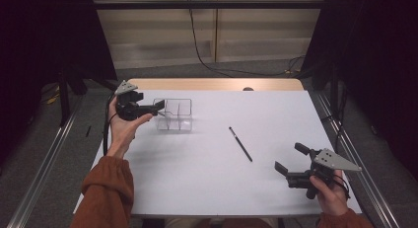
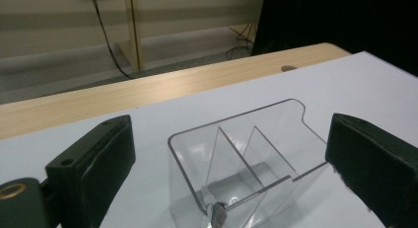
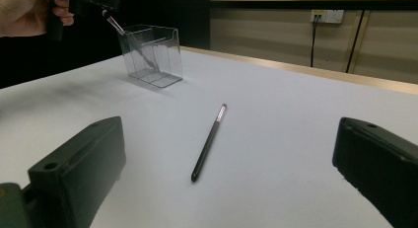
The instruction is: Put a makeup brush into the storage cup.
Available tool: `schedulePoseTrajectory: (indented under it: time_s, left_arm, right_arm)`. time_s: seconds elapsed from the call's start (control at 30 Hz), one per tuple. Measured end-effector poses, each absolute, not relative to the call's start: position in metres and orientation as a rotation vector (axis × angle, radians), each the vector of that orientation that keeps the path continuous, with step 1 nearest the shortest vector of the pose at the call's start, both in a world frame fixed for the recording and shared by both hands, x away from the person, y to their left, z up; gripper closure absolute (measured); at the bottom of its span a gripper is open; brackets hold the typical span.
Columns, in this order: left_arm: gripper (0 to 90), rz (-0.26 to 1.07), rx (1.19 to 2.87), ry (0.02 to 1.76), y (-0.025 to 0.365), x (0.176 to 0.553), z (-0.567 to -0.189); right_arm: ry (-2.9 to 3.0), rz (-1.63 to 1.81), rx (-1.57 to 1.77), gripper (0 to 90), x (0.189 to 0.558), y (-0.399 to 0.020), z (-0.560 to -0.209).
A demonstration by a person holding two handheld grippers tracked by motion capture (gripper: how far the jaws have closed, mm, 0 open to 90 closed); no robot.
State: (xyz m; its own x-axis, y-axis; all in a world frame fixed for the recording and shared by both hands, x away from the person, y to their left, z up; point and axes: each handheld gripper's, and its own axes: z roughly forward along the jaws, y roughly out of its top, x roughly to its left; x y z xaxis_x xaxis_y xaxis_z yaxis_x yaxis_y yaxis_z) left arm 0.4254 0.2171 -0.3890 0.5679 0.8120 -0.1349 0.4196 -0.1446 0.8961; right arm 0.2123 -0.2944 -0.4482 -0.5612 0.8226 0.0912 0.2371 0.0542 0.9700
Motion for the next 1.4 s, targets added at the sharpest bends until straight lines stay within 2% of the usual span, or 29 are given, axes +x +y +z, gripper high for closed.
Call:
schedulePoseTrajectory:
  time_s: [0.33, 0.5, 0.8, 1.4]
  left_arm:
    - [3.1, 0.486, 1.718, 0.928, 0.227, 0.406, -0.384]
    - [2.9, 0.56, 1.719, 0.937, 0.235, 0.396, -0.385]
    - [3.0, 0.605, 1.643, 0.905, 0.243, 0.373, -0.385]
    - [3.2, 0.571, 1.667, 0.876, 0.239, 0.317, -0.401]
  right_arm:
    - [1.836, 1.534, 1.06, 0.0, 0.212, -0.295, -0.448]
    - [1.837, 1.537, 1.055, 0.0, 0.212, -0.295, -0.448]
    - [1.837, 1.532, 1.063, 0.0, 0.213, -0.294, -0.448]
    - [1.856, 1.523, 1.051, 0.0, 0.214, -0.293, -0.449]
